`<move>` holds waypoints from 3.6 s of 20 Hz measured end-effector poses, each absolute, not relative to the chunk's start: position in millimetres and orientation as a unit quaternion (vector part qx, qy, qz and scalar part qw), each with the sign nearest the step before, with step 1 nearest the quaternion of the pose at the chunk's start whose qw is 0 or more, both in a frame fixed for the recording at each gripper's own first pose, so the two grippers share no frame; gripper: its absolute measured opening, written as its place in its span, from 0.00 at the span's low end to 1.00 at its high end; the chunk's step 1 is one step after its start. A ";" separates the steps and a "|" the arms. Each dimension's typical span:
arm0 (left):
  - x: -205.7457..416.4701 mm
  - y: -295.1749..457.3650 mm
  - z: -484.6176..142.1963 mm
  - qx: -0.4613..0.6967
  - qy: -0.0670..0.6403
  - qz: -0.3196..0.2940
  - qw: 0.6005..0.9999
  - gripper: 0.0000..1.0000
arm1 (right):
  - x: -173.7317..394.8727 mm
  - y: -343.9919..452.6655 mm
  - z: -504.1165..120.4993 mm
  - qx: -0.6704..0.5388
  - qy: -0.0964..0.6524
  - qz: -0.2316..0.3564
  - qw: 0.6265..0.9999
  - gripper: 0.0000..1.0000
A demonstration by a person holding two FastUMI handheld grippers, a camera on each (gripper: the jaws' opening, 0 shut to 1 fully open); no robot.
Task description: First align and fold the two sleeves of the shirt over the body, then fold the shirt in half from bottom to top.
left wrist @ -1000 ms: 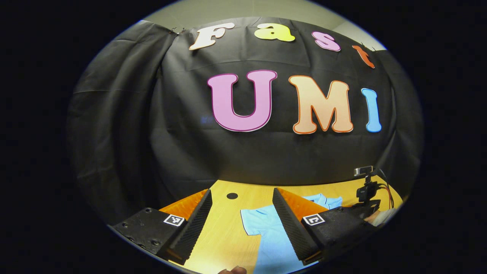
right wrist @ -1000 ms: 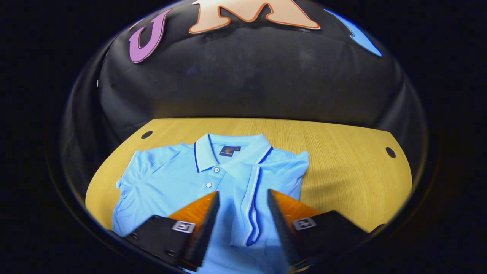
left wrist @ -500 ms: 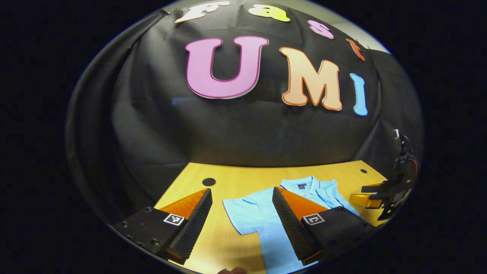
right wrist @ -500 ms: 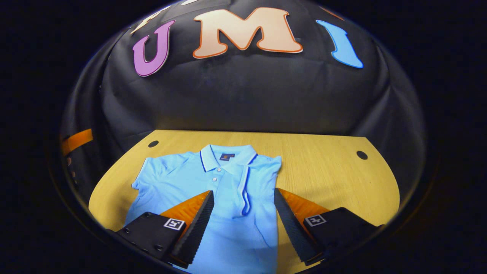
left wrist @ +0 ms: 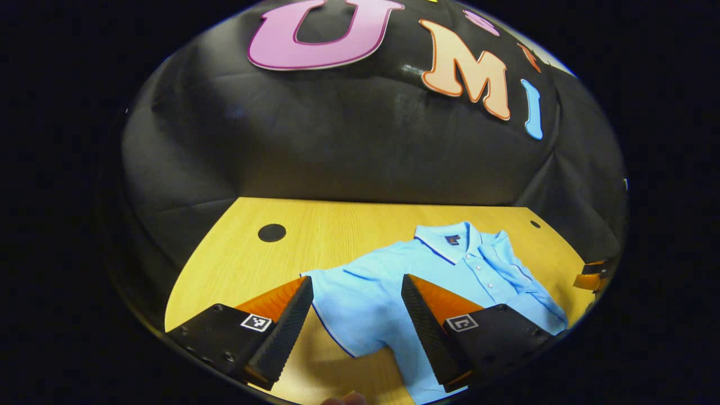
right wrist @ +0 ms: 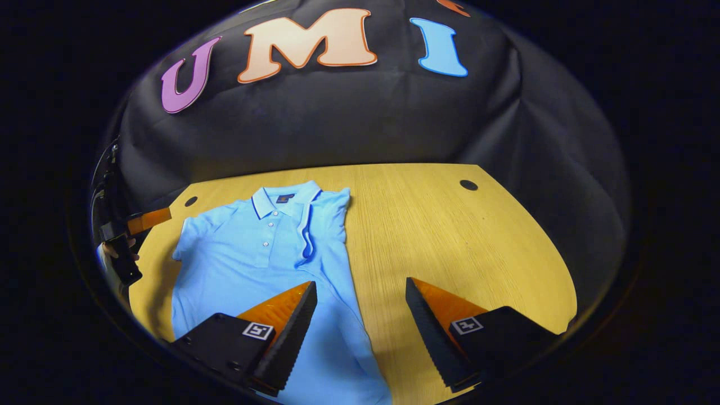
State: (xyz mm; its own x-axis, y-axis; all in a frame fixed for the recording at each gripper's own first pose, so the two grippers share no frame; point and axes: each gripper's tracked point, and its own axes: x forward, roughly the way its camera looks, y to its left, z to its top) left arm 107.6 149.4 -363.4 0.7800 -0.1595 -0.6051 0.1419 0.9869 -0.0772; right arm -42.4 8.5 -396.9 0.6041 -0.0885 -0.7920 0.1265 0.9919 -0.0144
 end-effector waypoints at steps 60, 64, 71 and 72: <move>19.5 -11.8 -343.8 0.043 0.353 -0.034 0.934 0.97 | -84.6 -67.9 -387.6 0.078 0.432 0.095 0.893 0.98; -54.1 -1.6 -324.5 0.062 0.350 -0.052 0.933 0.96 | -114.6 -41.0 -381.2 0.080 0.425 0.105 0.896 0.98; -177.8 -4.2 -326.9 0.031 0.374 -0.078 0.923 0.96 | -200.4 -12.6 -365.0 0.068 0.429 0.084 0.897 0.98; -193.0 -4.9 -332.0 0.027 0.383 -0.080 0.920 0.96 | -212.4 -5.4 -362.5 0.069 0.429 0.086 0.897 0.98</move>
